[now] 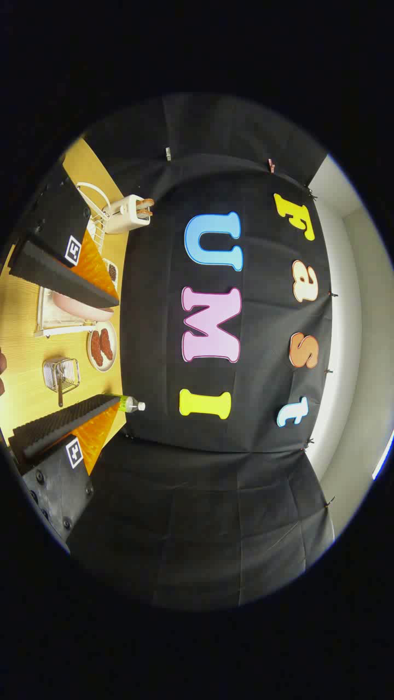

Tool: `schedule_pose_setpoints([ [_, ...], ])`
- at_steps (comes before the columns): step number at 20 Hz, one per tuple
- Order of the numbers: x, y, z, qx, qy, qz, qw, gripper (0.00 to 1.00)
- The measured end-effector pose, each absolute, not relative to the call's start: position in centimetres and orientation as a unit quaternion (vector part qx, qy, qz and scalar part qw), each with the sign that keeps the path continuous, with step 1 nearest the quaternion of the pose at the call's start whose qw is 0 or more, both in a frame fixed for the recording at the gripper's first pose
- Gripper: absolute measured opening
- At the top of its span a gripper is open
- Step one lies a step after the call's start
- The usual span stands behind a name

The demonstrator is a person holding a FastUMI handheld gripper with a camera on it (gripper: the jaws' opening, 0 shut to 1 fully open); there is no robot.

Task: Take the plate from the dish rack, then take the spoon from the basket and place it into the plate.

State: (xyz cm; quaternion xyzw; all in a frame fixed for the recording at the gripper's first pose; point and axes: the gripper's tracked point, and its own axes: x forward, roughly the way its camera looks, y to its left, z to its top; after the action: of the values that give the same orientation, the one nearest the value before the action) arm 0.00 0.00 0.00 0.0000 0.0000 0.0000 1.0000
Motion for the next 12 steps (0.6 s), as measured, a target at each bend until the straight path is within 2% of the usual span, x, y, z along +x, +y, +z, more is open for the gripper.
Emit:
schedule_pose_setpoints([
  [12, 0.9, 1.3, -1.0, 0.003, 0.016, 0.011, 1.0, 0.97],
])
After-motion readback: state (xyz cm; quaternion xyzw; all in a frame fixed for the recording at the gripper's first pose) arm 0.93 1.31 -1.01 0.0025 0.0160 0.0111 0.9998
